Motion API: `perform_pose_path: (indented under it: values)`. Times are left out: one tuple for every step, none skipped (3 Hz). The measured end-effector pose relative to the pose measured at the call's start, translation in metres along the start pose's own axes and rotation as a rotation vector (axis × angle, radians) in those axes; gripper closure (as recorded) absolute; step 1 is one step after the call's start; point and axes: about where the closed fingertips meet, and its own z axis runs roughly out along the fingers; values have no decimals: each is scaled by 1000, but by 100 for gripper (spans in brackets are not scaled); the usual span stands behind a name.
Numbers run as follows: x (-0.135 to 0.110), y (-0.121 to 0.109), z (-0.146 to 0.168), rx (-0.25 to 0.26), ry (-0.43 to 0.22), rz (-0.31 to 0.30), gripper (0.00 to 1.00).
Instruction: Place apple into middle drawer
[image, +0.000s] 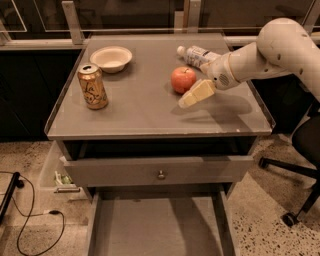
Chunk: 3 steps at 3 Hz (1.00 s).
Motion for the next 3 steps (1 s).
perform_pose_path:
  values:
    - [-9, -19, 10, 19, -53, 31, 0]
    - [-22, -30, 14, 28, -92, 35, 0]
    - [-20, -33, 30, 19, -69, 50, 0]
